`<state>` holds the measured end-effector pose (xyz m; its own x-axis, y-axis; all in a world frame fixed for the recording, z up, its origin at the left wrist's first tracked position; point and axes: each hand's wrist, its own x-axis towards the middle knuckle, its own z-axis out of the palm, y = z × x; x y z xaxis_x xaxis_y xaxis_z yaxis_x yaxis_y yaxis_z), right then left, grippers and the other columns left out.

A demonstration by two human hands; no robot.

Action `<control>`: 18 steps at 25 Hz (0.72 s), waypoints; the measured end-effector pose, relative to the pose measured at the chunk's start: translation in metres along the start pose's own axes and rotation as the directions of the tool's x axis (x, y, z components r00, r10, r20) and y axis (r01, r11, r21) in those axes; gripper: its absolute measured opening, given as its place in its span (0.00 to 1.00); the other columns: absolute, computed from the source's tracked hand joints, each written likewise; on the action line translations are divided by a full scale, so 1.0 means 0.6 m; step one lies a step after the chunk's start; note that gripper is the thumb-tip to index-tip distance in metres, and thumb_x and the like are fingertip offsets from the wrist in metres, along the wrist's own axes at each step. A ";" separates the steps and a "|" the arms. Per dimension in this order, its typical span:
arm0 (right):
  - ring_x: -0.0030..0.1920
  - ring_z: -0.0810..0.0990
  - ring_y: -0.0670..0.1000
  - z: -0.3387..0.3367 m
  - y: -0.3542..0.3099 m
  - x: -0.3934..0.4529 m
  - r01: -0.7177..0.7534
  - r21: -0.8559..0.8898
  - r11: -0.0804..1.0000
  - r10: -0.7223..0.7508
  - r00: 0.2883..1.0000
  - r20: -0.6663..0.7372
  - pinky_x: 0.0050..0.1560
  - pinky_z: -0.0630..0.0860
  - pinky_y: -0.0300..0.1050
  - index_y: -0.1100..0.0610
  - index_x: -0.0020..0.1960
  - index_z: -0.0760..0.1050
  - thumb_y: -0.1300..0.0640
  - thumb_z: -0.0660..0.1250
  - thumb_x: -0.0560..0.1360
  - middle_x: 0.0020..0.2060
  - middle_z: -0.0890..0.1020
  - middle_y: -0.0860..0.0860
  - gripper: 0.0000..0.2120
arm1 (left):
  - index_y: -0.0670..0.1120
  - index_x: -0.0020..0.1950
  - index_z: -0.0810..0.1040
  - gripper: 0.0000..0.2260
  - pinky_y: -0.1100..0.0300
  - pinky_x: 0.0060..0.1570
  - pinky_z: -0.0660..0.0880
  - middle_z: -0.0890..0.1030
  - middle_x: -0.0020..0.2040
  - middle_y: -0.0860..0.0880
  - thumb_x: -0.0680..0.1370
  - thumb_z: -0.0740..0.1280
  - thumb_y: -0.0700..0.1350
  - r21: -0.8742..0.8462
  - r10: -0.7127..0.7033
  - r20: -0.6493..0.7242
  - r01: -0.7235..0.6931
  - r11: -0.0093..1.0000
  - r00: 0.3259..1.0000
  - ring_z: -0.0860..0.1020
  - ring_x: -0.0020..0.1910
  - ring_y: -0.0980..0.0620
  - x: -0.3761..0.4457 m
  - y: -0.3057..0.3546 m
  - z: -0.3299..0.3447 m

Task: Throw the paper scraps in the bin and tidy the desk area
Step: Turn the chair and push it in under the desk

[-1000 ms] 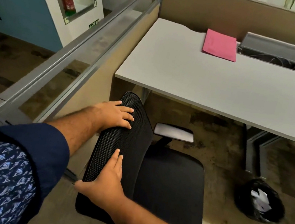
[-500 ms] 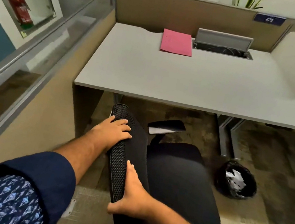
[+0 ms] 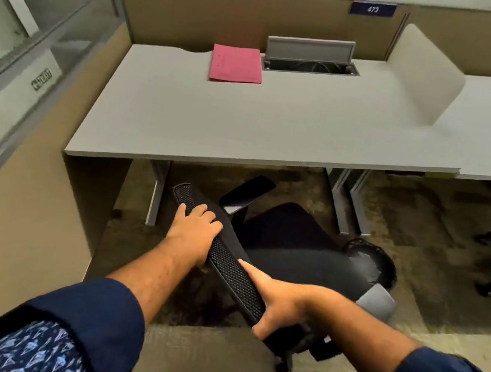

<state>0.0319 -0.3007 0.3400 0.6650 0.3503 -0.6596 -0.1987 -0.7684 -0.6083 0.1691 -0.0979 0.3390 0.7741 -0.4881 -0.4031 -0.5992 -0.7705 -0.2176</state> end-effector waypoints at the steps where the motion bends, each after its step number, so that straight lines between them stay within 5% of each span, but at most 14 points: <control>1: 0.73 0.67 0.46 -0.018 0.013 -0.010 -0.017 -0.040 0.999 0.018 0.999 0.027 0.61 0.72 0.35 0.36 0.83 0.33 0.55 0.82 0.67 0.83 0.59 0.48 0.67 | 0.53 0.81 0.62 0.47 0.32 0.78 0.54 0.63 0.81 0.50 0.67 0.79 0.62 -0.004 -0.020 0.000 0.020 1.000 1.000 0.53 0.83 0.44 0.003 0.018 -0.005; 5: 0.80 0.66 0.54 -0.087 0.060 -0.058 -0.065 -0.268 0.961 0.080 0.996 0.047 0.77 0.68 0.52 0.38 0.83 0.32 0.52 0.85 0.66 0.83 0.63 0.48 0.70 | 0.52 0.76 0.68 0.45 0.32 0.75 0.60 0.70 0.75 0.49 0.65 0.76 0.70 -0.024 -0.079 -0.014 0.079 0.997 0.997 0.62 0.78 0.44 0.015 0.099 -0.030; 9: 0.81 0.64 0.59 -0.141 0.088 -0.099 -0.130 -0.441 0.888 0.179 0.981 0.071 0.77 0.67 0.64 0.37 0.83 0.33 0.51 0.85 0.66 0.83 0.62 0.51 0.69 | 0.54 0.75 0.69 0.44 0.29 0.72 0.61 0.71 0.75 0.50 0.64 0.74 0.73 -0.099 -0.157 0.001 0.156 0.983 0.988 0.62 0.77 0.45 0.028 0.159 -0.046; 18: 0.77 0.70 0.60 -0.187 0.166 -0.158 -0.133 -0.501 0.855 0.132 0.991 -0.038 0.73 0.73 0.60 0.36 0.84 0.37 0.64 0.77 0.72 0.81 0.66 0.54 0.61 | 0.55 0.74 0.69 0.39 0.15 0.65 0.56 0.69 0.75 0.50 0.69 0.73 0.71 -0.238 -0.238 0.067 0.247 0.939 0.969 0.61 0.77 0.42 0.049 0.232 -0.078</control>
<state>0.0301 -0.4704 0.3915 0.6596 0.2256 -0.7169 0.1025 -0.9720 -0.2116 0.1183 -0.2386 0.3381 0.8790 -0.2619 -0.3985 -0.3227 -0.9419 -0.0927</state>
